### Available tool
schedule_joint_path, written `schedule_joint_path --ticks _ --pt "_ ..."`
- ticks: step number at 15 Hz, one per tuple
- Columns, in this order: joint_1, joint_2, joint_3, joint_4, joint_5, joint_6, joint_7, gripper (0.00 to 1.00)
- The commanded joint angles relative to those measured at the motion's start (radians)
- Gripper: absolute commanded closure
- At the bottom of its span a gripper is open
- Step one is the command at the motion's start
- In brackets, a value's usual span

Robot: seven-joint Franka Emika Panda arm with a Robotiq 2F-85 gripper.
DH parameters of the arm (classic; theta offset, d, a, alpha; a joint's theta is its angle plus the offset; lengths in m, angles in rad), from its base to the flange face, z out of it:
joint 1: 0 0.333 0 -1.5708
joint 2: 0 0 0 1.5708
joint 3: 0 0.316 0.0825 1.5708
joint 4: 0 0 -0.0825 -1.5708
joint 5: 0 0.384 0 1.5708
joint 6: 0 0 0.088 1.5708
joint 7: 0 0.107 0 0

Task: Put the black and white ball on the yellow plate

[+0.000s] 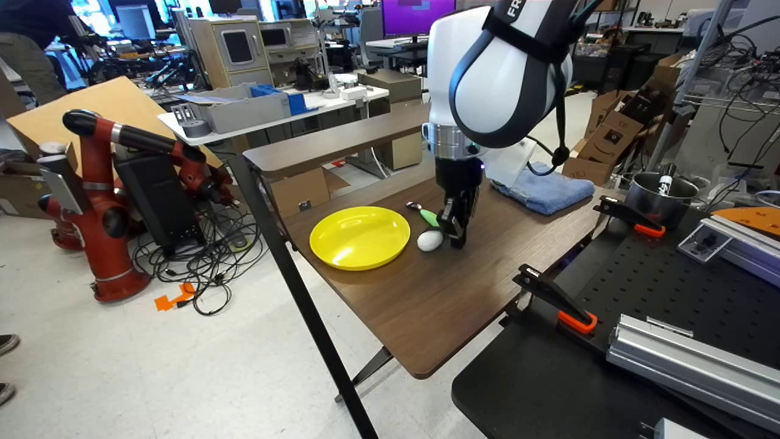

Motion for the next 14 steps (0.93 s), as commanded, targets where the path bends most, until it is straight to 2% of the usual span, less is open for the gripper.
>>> schedule_joint_path --ticks 1,3,4,12,13,14 --pt "0.008 0.014 -0.022 0.002 -0.038 0.044 0.01 0.75" --pt "0.002 0.013 -0.022 -0.004 -0.037 0.065 0.007 0.71" --pt "-0.003 0.009 -0.017 -0.006 -0.032 0.071 0.006 0.66" --pt "-0.022 -0.02 0.032 -0.014 -0.013 0.104 -0.021 0.07" --pt "-0.023 -0.025 0.038 -0.016 -0.012 0.106 -0.022 0.01" --pt "-0.028 -0.031 0.046 -0.021 -0.011 0.109 -0.029 0.0"
